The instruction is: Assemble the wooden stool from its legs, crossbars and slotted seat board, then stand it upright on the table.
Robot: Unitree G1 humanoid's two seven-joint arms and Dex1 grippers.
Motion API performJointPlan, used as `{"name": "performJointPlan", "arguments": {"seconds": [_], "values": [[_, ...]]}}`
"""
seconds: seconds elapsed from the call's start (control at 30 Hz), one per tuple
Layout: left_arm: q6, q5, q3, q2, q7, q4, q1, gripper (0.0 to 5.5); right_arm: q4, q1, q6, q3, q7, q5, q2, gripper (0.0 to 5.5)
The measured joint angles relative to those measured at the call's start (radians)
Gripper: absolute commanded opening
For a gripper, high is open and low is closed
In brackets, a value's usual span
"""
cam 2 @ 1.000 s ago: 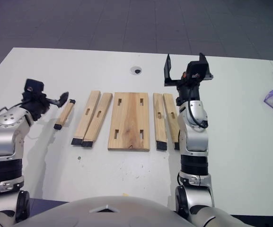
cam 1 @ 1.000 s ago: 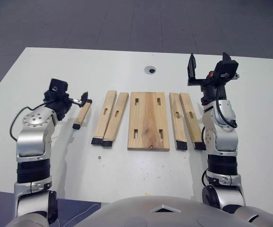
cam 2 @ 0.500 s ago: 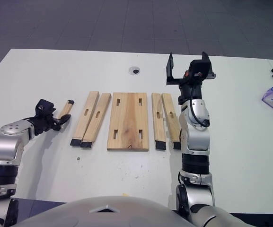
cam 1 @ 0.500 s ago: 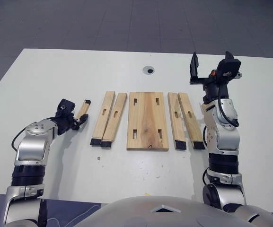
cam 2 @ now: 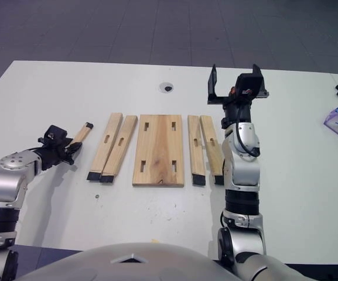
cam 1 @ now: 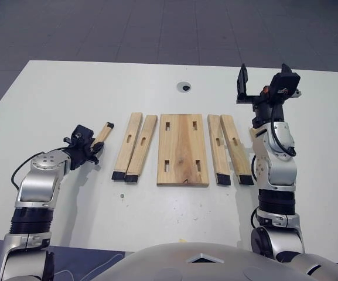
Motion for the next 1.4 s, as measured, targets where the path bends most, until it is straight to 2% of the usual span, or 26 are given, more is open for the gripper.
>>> {"name": "performJointPlan", "arguments": {"seconds": [0.13,0.23,0.33,0.5,0.7,0.9,1.4], "values": [[-0.11,0.041,0.037,-0.056,0.134,-0.062,-0.095,1.31,0.002,-0.025,0.029,-0.006,0.049,0.061,-0.001,5.4],[-0.199,0.03,0.041,-0.09,0.146,-0.151,-0.212,1.31,-0.027,-0.057,0.174,-0.024,0.153,0.296,0.026,5.4],[-0.241,0.002,0.008,-0.127,0.109,-0.181,-0.23,1.31,-0.064,-0.059,0.311,-0.046,0.206,0.542,0.058,5.4],[-0.306,-0.042,-0.162,-0.214,-0.022,-0.23,-0.229,1.31,-0.161,-0.063,0.585,-0.073,0.238,0.973,0.07,5.4],[-0.317,-0.046,-0.275,-0.272,-0.062,-0.292,-0.207,1.31,-0.116,-0.065,0.663,-0.055,0.152,1.044,0.093,5.4],[-0.317,-0.035,-0.337,-0.294,-0.07,-0.329,-0.17,1.31,-0.118,-0.063,0.677,-0.04,0.111,1.059,0.11,4.52],[-0.319,-0.003,-0.341,-0.288,-0.072,-0.336,-0.154,1.31,-0.12,-0.031,0.676,-0.034,0.018,1.067,0.133,2.18]]}}
